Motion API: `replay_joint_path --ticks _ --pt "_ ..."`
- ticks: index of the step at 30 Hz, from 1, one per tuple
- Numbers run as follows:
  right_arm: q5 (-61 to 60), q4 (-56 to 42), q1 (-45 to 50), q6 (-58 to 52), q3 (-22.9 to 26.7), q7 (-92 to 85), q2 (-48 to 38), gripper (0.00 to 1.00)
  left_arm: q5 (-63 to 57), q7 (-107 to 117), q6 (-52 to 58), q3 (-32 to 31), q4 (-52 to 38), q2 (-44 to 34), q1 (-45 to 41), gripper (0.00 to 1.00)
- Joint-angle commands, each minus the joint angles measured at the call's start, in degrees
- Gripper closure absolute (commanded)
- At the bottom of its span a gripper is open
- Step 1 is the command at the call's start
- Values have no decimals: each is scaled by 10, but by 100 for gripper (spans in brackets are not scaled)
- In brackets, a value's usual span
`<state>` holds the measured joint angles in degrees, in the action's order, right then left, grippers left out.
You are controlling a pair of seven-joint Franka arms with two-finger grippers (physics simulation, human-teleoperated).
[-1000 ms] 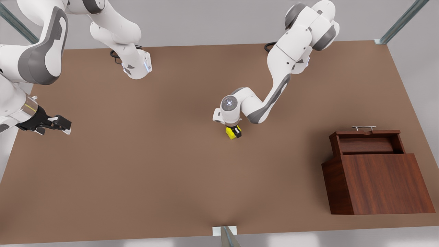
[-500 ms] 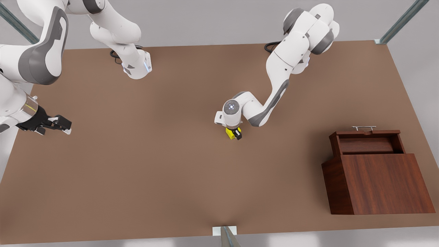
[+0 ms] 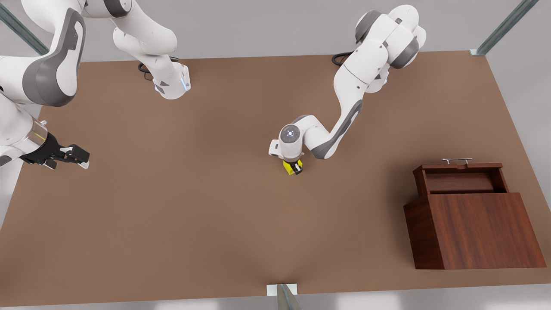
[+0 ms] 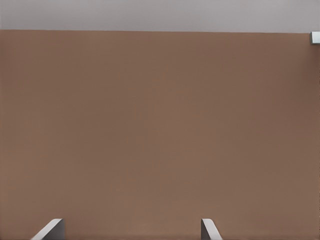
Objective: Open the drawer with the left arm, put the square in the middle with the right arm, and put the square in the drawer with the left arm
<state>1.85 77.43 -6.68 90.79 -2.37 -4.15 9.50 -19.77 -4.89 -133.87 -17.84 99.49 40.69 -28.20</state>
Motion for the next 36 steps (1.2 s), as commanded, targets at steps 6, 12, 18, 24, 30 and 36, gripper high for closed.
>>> replay_joint_path --ticks 6,12,18,24,30,36 --pt "0 0 1 0 0 0 1 0 3 1 8 -1 -5 -12 2 31" --pt "0 0 1 0 0 0 1 0 10 7 58 1 -18 -65 3 30" --pt "1 0 0 0 0 0 1 0 15 4 98 13 -18 -124 8 31" --pt "1 0 0 0 0 -1 1 0 60 1 121 62 -28 -171 8 31" --pt "1 0 1 0 0 0 1 0 89 -3 169 145 -32 -209 9 30" --pt "1 0 1 0 -1 -1 1 0 126 -3 230 244 -27 -243 8 30"
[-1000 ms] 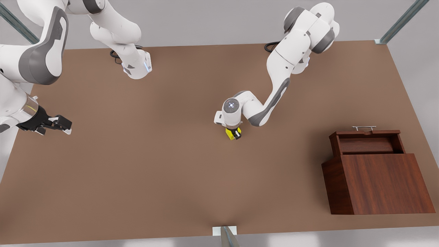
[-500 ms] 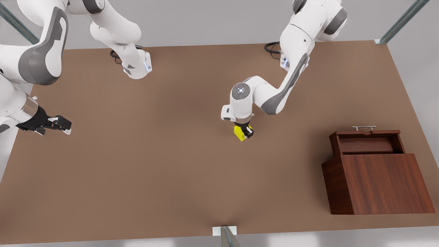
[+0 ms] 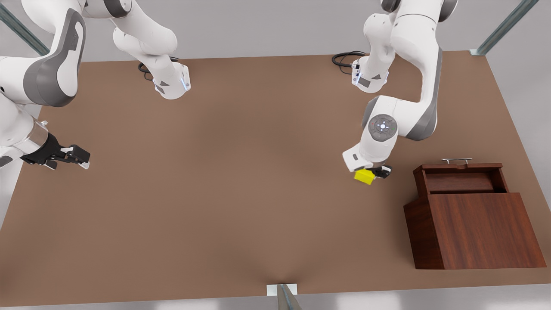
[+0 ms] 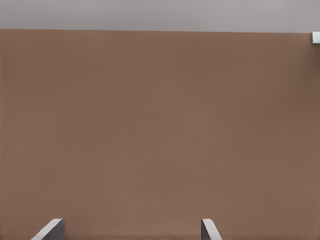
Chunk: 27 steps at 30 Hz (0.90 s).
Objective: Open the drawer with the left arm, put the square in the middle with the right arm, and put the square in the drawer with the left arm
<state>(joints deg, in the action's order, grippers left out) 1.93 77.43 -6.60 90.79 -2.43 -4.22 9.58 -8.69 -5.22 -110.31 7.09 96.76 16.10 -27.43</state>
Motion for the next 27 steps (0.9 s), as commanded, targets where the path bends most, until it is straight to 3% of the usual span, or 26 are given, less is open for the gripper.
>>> replay_joint_path --ticks 1,18,27 --pt "0 0 -1 0 0 0 0 0 15 -4 2 4 0 -1 0 30" --pt "0 0 0 0 0 0 0 0 64 -228 15 231 4 2 4 30" --pt "0 0 0 0 0 0 0 0 119 -224 -12 241 2 29 75 30"
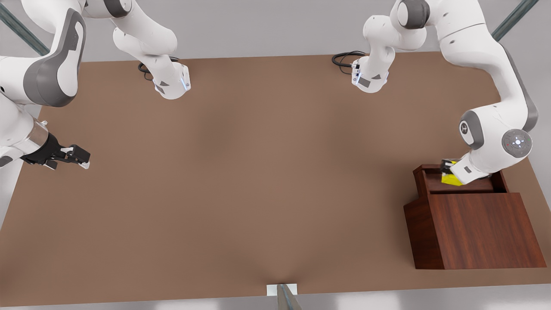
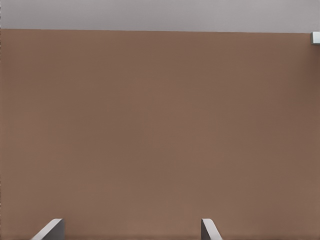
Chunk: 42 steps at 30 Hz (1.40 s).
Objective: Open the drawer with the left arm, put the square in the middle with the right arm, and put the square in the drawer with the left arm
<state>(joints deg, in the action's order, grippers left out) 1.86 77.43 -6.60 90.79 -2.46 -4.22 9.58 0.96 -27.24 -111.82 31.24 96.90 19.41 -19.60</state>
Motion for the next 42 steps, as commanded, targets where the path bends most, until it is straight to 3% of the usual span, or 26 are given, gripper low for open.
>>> replay_joint_path --ticks 1,10,24,28,29,37,40,42 --pt "1 0 0 0 0 0 0 0 25 3 -3 2 0 1 1 30" --pt "1 0 0 0 0 0 0 0 26 6 -21 35 0 29 1 30" --pt "0 0 0 0 0 1 0 0 27 34 -58 36 -2 59 8 29" --pt "0 0 0 0 0 0 0 0 27 33 -58 36 -2 63 11 20" --pt "0 0 0 0 0 0 0 0 27 33 -58 36 -2 63 11 0" --pt "0 0 1 0 0 0 0 0 28 32 -12 34 -12 41 9 0" --pt "0 0 1 0 0 0 0 0 28 72 148 2 -132 44 1 0" --pt "0 0 1 0 0 1 0 0 24 179 150 -26 -163 46 -39 0"
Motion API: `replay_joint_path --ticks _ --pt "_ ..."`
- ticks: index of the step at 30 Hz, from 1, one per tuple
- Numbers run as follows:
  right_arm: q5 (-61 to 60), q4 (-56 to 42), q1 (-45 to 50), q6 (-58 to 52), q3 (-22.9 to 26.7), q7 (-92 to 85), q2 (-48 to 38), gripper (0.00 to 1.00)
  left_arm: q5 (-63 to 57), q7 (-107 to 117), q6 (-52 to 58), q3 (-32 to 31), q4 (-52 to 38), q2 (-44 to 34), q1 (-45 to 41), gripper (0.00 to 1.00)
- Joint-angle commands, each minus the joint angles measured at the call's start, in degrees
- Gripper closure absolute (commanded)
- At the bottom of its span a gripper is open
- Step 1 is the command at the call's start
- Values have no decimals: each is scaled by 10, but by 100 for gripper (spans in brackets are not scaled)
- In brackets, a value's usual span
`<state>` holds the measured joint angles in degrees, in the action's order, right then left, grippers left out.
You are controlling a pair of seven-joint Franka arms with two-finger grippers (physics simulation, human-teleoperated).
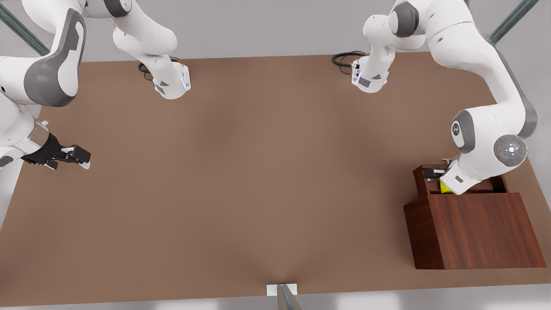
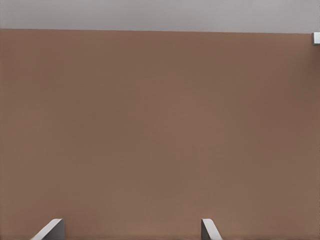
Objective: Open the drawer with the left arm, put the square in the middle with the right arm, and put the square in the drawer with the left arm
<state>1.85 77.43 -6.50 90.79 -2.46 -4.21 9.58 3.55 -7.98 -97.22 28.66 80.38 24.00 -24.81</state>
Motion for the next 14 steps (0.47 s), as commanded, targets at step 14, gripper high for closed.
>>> replay_joint_path --ticks 14 --pt "0 0 2 0 0 1 1 0 -145 143 -46 -376 41 -103 249 0"
